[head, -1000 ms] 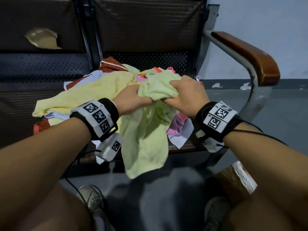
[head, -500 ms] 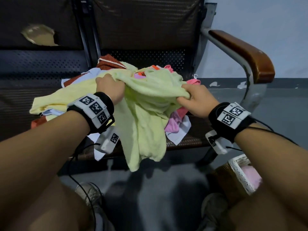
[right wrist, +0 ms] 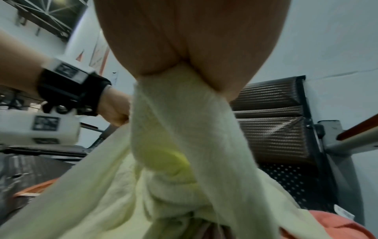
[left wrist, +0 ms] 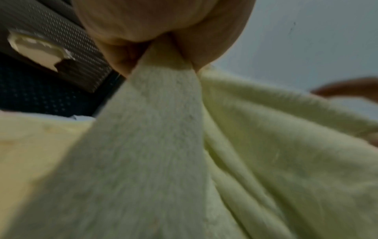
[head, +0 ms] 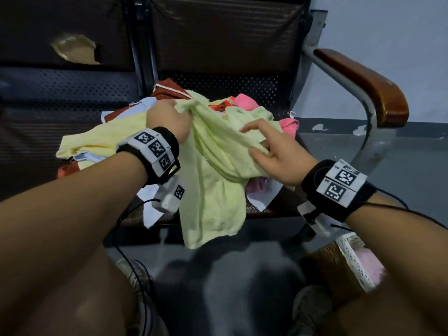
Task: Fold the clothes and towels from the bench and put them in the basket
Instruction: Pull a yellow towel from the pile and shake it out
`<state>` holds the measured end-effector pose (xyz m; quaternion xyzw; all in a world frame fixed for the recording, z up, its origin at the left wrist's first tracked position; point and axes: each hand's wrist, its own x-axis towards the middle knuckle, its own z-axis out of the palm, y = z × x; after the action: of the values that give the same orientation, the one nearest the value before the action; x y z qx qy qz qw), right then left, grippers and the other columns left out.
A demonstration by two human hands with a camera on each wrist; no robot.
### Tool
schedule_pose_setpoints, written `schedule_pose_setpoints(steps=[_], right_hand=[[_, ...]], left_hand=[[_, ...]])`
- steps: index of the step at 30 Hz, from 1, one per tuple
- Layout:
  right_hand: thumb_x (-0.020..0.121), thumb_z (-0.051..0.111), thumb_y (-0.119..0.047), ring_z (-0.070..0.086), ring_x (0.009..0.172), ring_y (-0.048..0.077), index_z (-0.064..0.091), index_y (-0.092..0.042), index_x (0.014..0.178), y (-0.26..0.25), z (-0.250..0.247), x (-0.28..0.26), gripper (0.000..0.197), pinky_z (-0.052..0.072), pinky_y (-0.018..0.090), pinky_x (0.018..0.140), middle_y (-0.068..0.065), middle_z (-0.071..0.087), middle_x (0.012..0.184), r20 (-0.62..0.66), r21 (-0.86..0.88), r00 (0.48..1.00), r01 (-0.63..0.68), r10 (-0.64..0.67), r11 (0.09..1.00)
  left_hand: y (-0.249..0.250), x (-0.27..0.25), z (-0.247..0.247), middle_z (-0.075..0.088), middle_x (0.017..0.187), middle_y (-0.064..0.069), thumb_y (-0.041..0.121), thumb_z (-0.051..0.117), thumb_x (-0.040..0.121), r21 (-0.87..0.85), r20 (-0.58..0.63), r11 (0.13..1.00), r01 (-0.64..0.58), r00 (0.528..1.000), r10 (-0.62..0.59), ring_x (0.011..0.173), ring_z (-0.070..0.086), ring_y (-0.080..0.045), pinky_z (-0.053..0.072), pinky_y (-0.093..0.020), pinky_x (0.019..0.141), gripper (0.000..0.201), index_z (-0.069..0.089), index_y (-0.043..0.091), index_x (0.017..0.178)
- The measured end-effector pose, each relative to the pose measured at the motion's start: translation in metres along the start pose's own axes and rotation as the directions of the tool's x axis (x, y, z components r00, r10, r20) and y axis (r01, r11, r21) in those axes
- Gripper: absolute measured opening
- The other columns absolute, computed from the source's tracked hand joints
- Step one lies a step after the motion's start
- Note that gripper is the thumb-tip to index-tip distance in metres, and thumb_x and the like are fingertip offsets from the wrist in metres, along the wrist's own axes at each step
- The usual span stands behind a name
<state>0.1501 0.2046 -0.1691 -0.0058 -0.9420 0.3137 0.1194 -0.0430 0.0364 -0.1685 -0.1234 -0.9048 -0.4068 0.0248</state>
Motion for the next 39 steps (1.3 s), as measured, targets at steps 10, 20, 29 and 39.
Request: schedule_pose_setpoints(steps=[10,20,29,39], right_hand=[[0.09,0.052,-0.062,0.066,0.087,0.017,0.078,-0.021,0.096,-0.018,0.051,0.01,0.049,0.053,0.039,0.083,-0.004,0.075,0.09,0.237,-0.205,0.948,-0.167,0.215,0.964],[0.096,0.048,-0.03,0.054,0.067,0.032,0.05,-0.012,0.061,0.005,0.044,0.028,0.04,0.035,0.034,0.06,0.008,0.052,0.062,-0.219,-0.003,0.847,-0.498,0.485,0.867],[0.098,0.05,-0.037,0.061,0.09,0.022,0.067,-0.017,0.08,0.005,0.017,0.025,0.032,0.048,0.037,0.089,-0.006,0.065,0.083,-0.29,0.271,0.843,-0.382,0.454,0.883],[0.105,0.048,-0.032,0.052,0.068,0.017,0.064,-0.009,0.083,0.04,-0.007,0.004,0.036,0.035,0.032,0.062,0.002,0.06,0.077,0.112,-0.259,0.937,-0.292,0.329,0.921]], left_hand=[[0.042,-0.04,0.002,0.067,0.08,-0.009,0.003,0.04,0.096,-0.664,0.467,0.61,0.432,0.877,-0.113,0.071,0.067,-0.023,0.055,-0.028,0.053,0.026,0.064,0.002,0.106],[0.034,-0.026,-0.002,0.071,0.091,-0.013,-0.001,0.046,0.093,-0.695,0.314,0.655,0.298,0.944,-0.096,0.08,0.07,-0.027,0.06,-0.03,0.058,0.023,0.065,0.0,0.106],[0.011,-0.019,0.001,0.067,0.072,-0.004,-0.003,0.068,0.084,-0.545,0.373,0.822,0.167,0.926,0.059,0.068,0.069,-0.019,0.058,-0.025,0.058,0.017,0.07,0.013,0.078],[0.003,-0.006,-0.004,0.074,0.093,-0.018,0.009,0.035,0.093,-0.527,0.328,0.794,0.303,0.934,-0.138,0.067,0.075,-0.03,0.054,-0.026,0.049,0.035,0.064,0.006,0.112]])
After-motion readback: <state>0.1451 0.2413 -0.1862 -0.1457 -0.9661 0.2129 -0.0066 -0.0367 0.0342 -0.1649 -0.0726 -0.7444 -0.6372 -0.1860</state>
